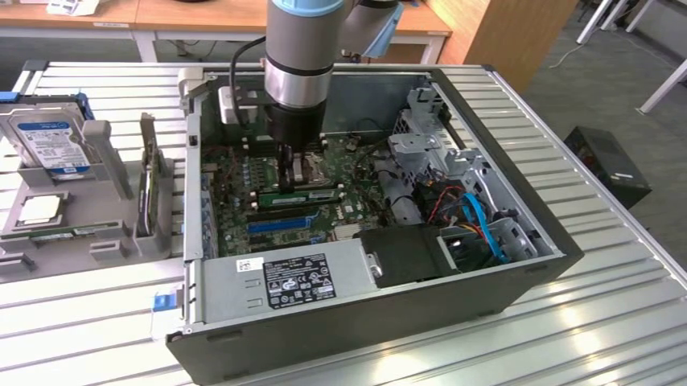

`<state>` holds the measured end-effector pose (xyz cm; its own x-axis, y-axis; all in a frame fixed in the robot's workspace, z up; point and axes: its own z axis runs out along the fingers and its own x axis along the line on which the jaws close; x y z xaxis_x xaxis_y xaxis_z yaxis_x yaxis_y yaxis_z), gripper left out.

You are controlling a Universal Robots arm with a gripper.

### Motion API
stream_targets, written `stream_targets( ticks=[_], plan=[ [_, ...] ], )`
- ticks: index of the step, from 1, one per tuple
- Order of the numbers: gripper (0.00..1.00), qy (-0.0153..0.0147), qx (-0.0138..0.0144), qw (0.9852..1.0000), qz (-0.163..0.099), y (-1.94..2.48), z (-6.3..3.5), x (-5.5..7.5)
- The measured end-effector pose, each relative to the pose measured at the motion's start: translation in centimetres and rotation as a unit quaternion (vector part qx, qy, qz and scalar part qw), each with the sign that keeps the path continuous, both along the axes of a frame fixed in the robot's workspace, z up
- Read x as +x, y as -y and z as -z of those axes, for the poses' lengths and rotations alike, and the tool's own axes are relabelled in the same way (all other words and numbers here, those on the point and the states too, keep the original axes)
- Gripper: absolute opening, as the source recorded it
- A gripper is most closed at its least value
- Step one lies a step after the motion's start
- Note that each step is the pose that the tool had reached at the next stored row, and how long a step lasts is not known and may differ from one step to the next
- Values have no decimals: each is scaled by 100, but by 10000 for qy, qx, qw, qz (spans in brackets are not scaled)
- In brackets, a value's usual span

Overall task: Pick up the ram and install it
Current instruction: 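Press down the ram until it locks into place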

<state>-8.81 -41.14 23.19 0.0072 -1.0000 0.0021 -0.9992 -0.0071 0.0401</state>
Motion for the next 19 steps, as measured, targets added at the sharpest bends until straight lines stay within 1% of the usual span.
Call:
stream_targets(
  ticks=[19],
  plan=[
    [10,0,0,10000,0,0,35,0]
  ],
)
